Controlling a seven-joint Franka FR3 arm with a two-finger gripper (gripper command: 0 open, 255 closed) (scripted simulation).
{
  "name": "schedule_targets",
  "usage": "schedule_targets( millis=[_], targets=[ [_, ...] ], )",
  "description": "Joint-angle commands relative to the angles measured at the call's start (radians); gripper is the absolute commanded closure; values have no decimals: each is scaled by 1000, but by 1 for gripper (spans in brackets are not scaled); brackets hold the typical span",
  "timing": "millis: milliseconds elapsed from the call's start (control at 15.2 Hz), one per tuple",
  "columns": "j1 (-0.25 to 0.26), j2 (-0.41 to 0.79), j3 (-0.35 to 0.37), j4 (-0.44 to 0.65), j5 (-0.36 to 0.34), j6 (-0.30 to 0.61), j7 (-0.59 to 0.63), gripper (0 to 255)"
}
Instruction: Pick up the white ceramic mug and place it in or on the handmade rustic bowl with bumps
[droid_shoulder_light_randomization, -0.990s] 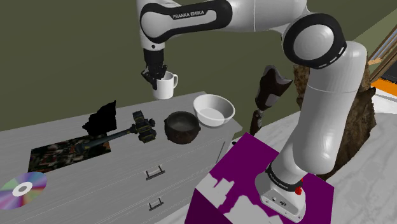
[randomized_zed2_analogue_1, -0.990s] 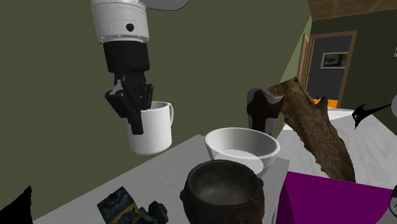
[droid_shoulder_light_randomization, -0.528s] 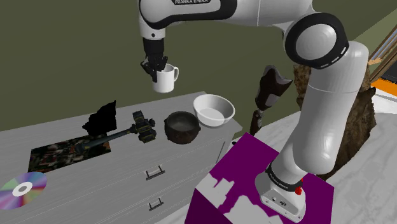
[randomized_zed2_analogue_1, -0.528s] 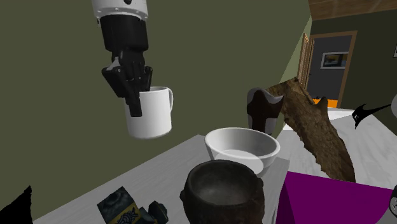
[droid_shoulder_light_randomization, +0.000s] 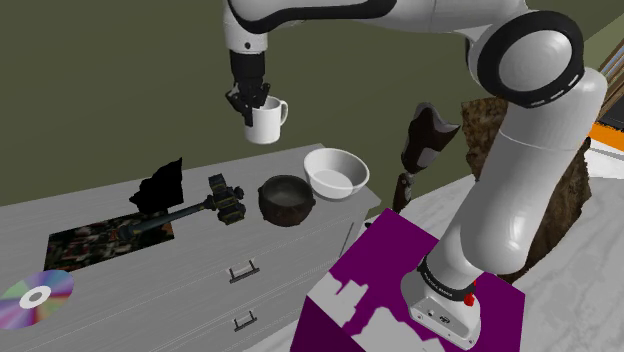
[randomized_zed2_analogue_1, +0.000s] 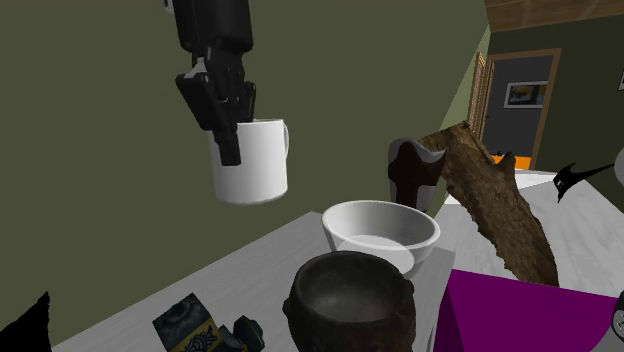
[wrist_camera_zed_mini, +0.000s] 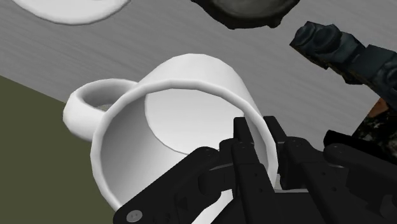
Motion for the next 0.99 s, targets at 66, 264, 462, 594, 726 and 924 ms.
schedule_targets(
  millis=[66, 264, 462, 594, 726, 924],
  targets=[
    [5, -126, 11, -155, 23, 32, 16, 255],
    [17, -235, 23, -275, 47, 45, 35, 255],
    [33, -340, 36, -381, 72, 48, 55, 255],
    [45, -409, 46, -444, 90, 44, 70, 255],
    [54, -449, 52, -493, 102, 54, 79, 255],
    [54, -447, 54, -531, 102, 94, 79, 255]
  ],
)
